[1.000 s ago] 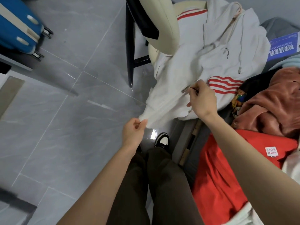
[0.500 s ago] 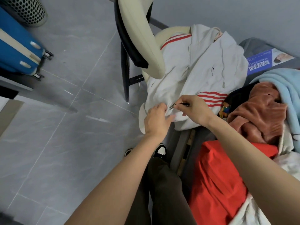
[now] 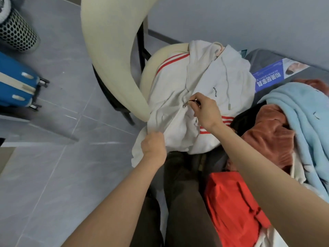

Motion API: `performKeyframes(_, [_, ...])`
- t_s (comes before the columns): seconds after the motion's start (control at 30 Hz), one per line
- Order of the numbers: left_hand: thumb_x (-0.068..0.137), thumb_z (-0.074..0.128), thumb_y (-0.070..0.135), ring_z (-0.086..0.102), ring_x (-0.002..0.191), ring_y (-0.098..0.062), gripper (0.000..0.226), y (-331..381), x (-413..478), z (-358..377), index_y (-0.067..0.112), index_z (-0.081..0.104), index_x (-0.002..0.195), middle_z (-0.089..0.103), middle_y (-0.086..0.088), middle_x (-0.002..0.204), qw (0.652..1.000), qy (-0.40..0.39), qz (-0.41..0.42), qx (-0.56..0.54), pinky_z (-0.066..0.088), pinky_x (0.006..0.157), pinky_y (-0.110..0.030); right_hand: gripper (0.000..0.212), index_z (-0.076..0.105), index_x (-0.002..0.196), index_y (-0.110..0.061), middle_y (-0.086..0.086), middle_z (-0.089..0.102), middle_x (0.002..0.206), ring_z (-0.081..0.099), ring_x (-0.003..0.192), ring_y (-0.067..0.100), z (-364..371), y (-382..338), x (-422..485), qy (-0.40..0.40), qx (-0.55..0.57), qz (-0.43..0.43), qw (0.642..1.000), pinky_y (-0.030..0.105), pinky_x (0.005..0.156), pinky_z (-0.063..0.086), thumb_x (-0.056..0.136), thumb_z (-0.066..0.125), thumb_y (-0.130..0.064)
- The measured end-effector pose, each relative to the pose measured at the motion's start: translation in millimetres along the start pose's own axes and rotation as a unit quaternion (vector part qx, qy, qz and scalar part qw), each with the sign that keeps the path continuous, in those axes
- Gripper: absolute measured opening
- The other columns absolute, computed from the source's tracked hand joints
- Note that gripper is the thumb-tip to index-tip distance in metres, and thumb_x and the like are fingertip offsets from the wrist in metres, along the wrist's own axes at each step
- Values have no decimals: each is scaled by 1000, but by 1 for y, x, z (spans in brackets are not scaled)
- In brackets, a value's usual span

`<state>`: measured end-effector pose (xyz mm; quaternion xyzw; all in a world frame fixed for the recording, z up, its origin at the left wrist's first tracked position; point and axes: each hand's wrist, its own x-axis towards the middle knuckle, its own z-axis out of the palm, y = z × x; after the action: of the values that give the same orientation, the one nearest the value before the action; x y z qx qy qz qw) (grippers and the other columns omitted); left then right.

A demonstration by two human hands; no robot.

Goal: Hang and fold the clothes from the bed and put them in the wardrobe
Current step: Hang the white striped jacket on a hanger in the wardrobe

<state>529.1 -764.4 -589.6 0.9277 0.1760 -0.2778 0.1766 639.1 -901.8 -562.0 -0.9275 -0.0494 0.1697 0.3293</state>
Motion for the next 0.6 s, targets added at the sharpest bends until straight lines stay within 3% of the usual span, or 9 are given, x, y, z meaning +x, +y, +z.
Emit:
performKeyframes(0.07, [97,52,25,57,103,-28,38,20,8,-8,9,40,129,57,-11,114,999,9,26,-29,42,73,-32,8,64,92,-12,-3,62,74,60,68,17,-8,6,15,-68,49,-9,996,33,71,48,94,56,-14])
performKeyframes(0.13, [98,48,35,59,96,-25,42,47,24,-18,11,39,131,60,-7,107,995,38,49,-79,40,66,-31,8,67,89,-11,-7,63,77,57,66,8,-20,12,31,-146,80,-13,986,27,71,49,92,60,-11])
performKeyframes(0.2, [100,43,36,56,82,-21,30,69,45,-26,10,52,113,63,-7,99,993,48,41,-98,33,61,-26,8,67,85,-10,1,65,85,57,63,12,-28,18,45,-208,107,5,972,23,68,49,91,61,-9])
performKeyframes(0.27, [101,44,31,50,75,-16,28,81,59,-28,8,58,95,65,-9,95,995,19,17,-101,26,56,-23,9,63,84,-11,5,64,85,56,65,15,-31,25,54,-221,78,8,972,25,69,47,91,59,-10])
performKeyframes(0.4, [99,48,27,60,87,-24,28,86,67,-21,4,64,92,67,-12,95,996,-47,-19,-76,34,64,-24,12,61,94,-11,-1,59,80,54,76,20,-27,40,59,-147,-24,-12,989,32,69,42,96,51,-17])
performKeyframes(0.5, [99,49,25,61,90,-26,30,86,71,-19,0,64,91,66,-15,96,993,-71,-37,-90,34,66,-24,17,61,101,-9,8,64,90,59,84,28,-35,44,73,-90,-47,-2,995,36,71,45,99,48,-19])
performKeyframes(0.6, [98,50,20,62,92,-30,28,81,75,-17,-5,63,94,65,-20,99,988,-114,-54,-91,39,67,-27,18,58,101,-5,16,65,96,61,89,33,-61,48,108,43,-12,44,998,35,74,44,99,44,-17])
